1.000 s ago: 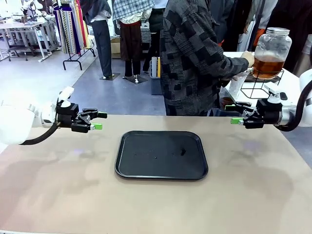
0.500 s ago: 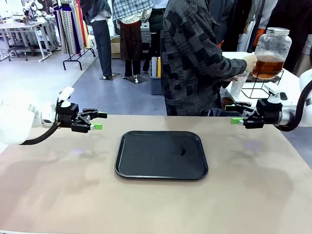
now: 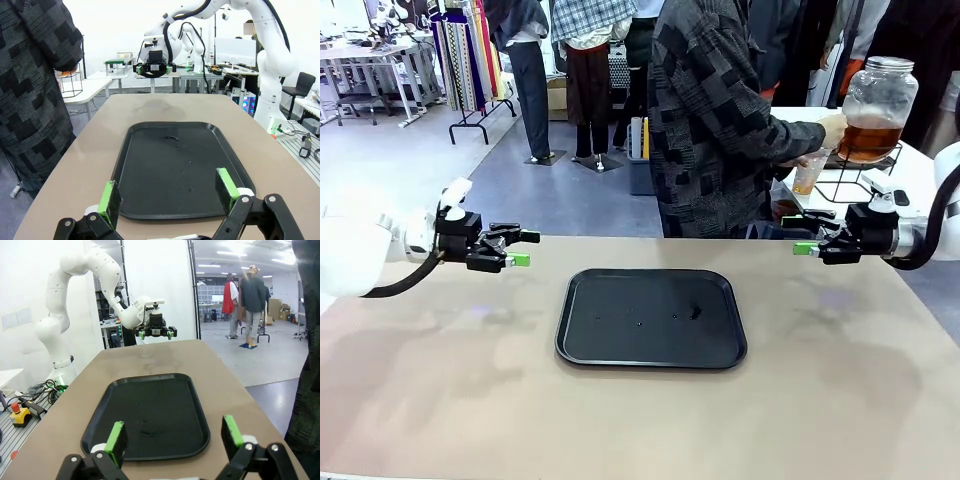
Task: Pour the drink into the iced cup.
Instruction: Open the gripper to release the iced cup you were holding.
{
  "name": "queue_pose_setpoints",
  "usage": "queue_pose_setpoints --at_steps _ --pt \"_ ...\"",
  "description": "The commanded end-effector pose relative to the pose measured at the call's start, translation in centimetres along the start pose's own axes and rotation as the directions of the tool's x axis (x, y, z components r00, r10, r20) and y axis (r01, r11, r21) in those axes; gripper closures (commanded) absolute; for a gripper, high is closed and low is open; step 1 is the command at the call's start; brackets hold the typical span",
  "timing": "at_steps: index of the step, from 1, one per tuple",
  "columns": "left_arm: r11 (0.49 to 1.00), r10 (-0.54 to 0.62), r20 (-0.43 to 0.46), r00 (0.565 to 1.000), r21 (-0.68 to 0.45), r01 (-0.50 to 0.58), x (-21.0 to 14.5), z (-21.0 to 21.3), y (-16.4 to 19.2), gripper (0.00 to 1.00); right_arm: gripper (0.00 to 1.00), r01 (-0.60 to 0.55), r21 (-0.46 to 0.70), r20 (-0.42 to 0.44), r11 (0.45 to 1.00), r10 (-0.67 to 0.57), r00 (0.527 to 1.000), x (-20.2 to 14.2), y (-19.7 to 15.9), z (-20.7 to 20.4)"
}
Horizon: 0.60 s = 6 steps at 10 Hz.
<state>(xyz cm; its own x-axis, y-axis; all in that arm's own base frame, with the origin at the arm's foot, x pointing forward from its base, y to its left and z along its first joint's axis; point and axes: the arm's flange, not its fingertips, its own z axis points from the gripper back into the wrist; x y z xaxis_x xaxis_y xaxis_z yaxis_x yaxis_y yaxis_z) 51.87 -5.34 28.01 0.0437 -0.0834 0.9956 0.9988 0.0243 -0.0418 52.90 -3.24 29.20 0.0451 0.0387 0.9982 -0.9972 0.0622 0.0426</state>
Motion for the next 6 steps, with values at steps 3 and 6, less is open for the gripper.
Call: queue_pose_setpoints --at_steps 3,6 --pt "1.0 -0.002 -0.001 1.0 0.001 0.002 0.2 0.0 -0.1 0.0 0.0 -0.003 0.001 0.0 1.0 0.003 1.0 0.22 0.01 0.0" --pt "1.0 -0.002 -0.001 1.0 0.001 0.002 0.2 0.0 -0.1 0.0 0.0 -0.003 0.001 0.0 1.0 0.003 1.0 0.22 0.01 0.0"
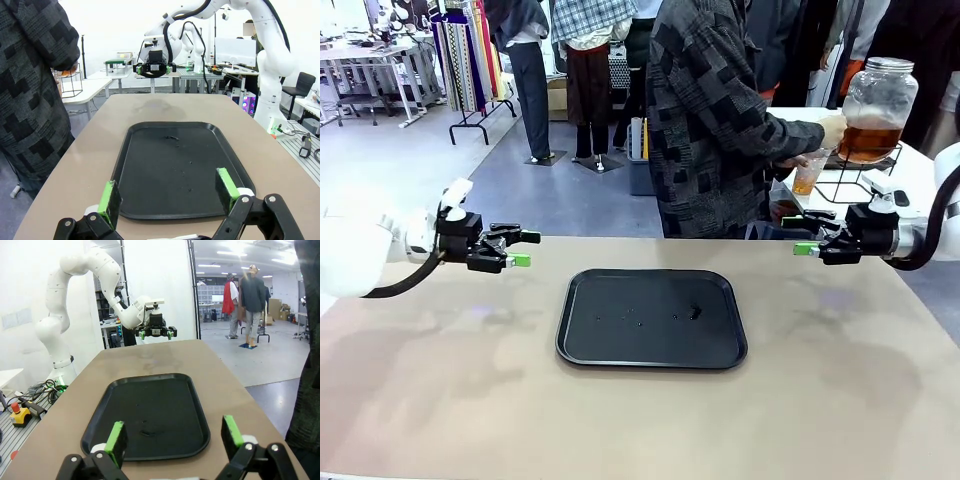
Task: Pour the drink into the iced cup.
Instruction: Open the gripper to release the iced cup you were holding.
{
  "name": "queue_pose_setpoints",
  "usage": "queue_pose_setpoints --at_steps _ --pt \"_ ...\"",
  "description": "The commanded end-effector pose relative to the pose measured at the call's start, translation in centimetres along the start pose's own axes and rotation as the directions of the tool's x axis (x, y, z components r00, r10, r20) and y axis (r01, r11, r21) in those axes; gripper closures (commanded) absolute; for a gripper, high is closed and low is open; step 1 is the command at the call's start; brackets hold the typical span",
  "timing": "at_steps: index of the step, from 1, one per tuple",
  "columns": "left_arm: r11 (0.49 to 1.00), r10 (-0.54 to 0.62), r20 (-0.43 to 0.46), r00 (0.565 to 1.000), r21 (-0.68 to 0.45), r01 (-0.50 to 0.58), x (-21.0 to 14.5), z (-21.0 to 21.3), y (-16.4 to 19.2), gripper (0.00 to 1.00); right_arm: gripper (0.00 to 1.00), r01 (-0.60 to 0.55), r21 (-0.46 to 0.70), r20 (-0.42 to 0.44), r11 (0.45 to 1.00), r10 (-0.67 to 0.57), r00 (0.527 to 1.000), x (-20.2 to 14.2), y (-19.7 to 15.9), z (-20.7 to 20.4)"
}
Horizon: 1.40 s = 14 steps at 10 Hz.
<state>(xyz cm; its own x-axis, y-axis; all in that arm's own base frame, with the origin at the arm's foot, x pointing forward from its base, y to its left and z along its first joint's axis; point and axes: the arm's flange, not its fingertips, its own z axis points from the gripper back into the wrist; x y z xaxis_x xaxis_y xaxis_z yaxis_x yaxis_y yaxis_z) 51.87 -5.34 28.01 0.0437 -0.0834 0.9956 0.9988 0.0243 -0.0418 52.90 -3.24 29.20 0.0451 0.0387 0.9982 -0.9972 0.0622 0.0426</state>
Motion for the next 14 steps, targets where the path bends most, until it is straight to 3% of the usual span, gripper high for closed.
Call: queue_pose_setpoints --at_steps 1,14 --pt "1.0 -0.002 -0.001 1.0 0.001 0.002 0.2 0.0 -0.1 0.0 0.0 -0.003 0.001 0.0 1.0 0.003 1.0 0.22 0.01 0.0" --pt "1.0 -0.002 -0.001 1.0 0.001 0.002 0.2 0.0 -0.1 0.0 0.0 -0.003 0.001 0.0 1.0 0.003 1.0 0.22 0.01 0.0"
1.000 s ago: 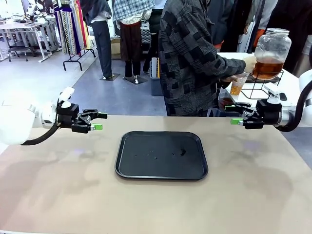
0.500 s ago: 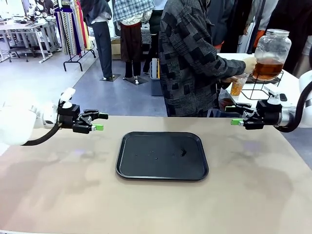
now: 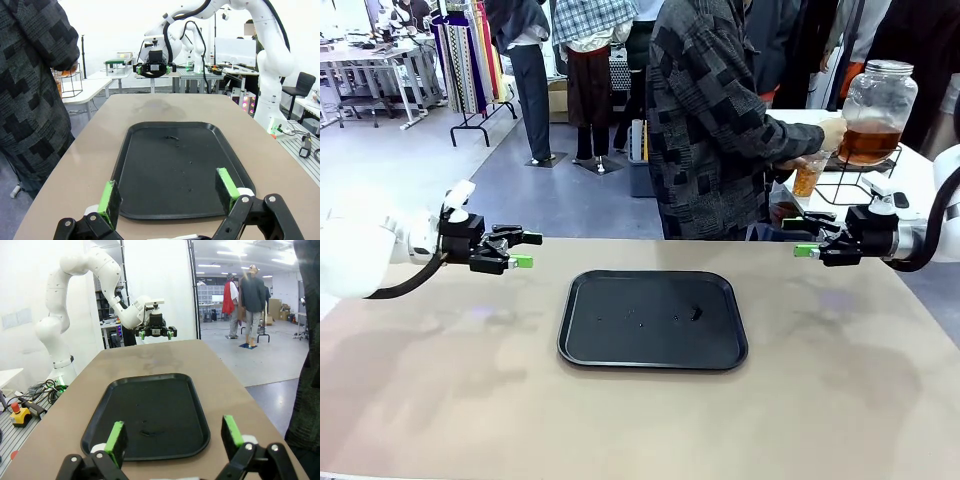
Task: Pour the drink into the iced cup.
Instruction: Open the gripper to release the iced cup you were holding.
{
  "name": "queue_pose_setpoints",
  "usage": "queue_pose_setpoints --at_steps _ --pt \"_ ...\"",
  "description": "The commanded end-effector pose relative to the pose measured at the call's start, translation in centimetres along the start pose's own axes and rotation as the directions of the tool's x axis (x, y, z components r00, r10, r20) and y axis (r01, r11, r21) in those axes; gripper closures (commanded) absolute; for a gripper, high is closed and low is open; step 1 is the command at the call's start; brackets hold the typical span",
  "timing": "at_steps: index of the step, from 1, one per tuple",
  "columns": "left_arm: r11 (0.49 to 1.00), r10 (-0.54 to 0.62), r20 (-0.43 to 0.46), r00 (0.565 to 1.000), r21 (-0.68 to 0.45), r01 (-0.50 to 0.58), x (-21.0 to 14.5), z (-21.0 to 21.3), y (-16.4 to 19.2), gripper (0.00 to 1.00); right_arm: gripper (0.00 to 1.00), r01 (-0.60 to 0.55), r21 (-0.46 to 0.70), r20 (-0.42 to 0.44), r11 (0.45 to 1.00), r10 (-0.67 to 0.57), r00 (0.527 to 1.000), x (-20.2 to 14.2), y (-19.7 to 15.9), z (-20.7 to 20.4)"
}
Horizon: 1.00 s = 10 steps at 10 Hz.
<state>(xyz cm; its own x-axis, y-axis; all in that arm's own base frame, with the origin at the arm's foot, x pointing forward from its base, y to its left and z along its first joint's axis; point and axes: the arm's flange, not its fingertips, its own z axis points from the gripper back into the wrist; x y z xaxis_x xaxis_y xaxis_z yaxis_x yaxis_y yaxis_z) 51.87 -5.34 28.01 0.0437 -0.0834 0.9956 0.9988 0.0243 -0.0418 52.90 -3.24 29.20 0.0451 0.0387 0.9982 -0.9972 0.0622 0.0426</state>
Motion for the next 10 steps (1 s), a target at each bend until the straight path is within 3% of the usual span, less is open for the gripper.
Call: queue_pose_setpoints --at_steps 1,10 --pt "1.0 -0.002 -0.001 1.0 0.001 0.002 0.2 0.0 -0.1 0.0 0.0 -0.003 0.001 0.0 1.0 0.003 1.0 0.22 0.01 0.0" --pt "1.0 -0.002 -0.001 1.0 0.001 0.002 0.2 0.0 -0.1 0.0 0.0 -0.003 0.001 0.0 1.0 0.003 1.0 0.22 0.01 0.0"
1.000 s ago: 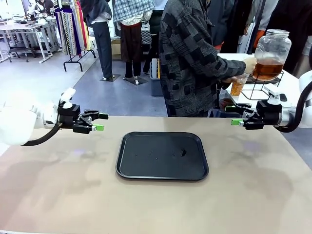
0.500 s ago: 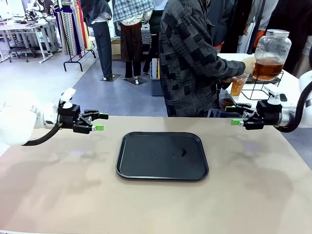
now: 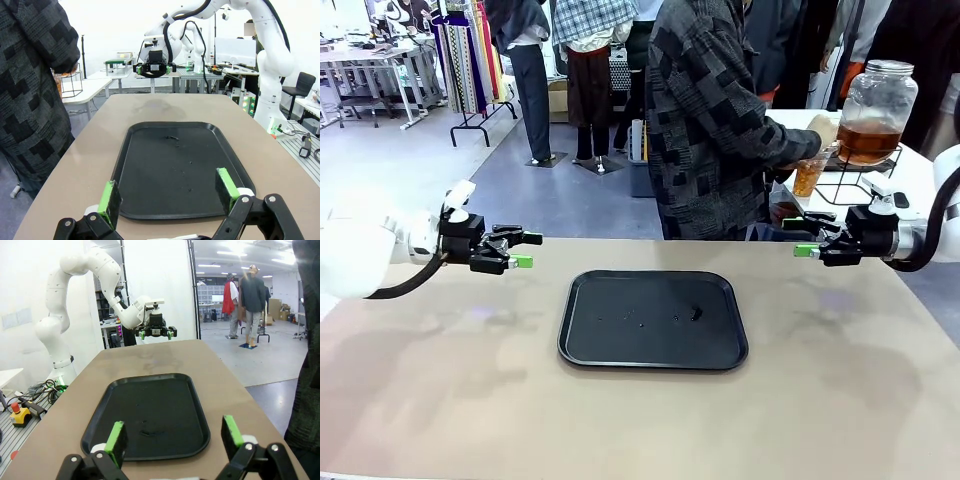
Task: Pour the drink into the iced cup.
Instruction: Open the gripper to release the iced cup you were holding.
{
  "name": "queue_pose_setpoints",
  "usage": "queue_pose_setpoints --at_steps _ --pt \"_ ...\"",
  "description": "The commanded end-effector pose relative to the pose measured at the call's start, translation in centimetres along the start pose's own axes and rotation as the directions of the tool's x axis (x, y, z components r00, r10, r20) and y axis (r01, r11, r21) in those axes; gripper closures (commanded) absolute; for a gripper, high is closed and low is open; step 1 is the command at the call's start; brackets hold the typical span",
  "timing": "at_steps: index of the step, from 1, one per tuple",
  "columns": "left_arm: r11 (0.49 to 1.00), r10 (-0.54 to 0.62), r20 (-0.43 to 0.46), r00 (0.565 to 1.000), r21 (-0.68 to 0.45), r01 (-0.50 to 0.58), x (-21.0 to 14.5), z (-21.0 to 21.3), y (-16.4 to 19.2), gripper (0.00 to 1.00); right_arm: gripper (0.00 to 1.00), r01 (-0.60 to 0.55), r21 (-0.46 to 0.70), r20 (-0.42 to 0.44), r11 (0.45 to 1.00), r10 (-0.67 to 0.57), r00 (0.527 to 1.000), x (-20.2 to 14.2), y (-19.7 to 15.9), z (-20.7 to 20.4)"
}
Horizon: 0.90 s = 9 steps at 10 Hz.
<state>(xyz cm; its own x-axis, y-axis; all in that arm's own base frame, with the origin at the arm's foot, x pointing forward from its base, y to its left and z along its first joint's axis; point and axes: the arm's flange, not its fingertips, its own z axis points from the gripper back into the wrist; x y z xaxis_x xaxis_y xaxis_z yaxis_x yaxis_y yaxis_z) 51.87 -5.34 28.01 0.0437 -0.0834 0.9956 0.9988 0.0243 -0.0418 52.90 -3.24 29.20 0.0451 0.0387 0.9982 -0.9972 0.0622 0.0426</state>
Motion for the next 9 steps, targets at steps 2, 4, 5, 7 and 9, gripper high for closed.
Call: queue_pose_setpoints --at_steps 2,4,5,7,9 --pt "1.0 -0.002 -0.001 1.0 0.001 0.002 0.2 0.0 -0.1 0.0 0.0 -0.003 0.001 0.0 1.0 0.003 1.0 0.22 0.01 0.0" --pt "1.0 -0.002 -0.001 1.0 0.001 0.002 0.2 0.0 -0.1 0.0 0.0 -0.003 0.001 0.0 1.0 0.003 1.0 0.22 0.01 0.0" --pt "1.0 -0.002 -0.001 1.0 0.001 0.002 0.2 0.0 -0.1 0.0 0.0 -0.003 0.001 0.0 1.0 0.003 1.0 0.22 0.01 0.0" --pt "1.0 -0.002 -0.001 1.0 0.001 0.002 0.2 0.0 -0.1 0.0 0.0 -0.003 0.001 0.0 1.0 0.003 1.0 0.22 0.01 0.0" --pt "1.0 -0.002 -0.001 1.0 0.001 0.002 0.2 0.0 -0.1 0.0 0.0 -0.003 0.001 0.0 1.0 0.003 1.0 0.22 0.01 0.0"
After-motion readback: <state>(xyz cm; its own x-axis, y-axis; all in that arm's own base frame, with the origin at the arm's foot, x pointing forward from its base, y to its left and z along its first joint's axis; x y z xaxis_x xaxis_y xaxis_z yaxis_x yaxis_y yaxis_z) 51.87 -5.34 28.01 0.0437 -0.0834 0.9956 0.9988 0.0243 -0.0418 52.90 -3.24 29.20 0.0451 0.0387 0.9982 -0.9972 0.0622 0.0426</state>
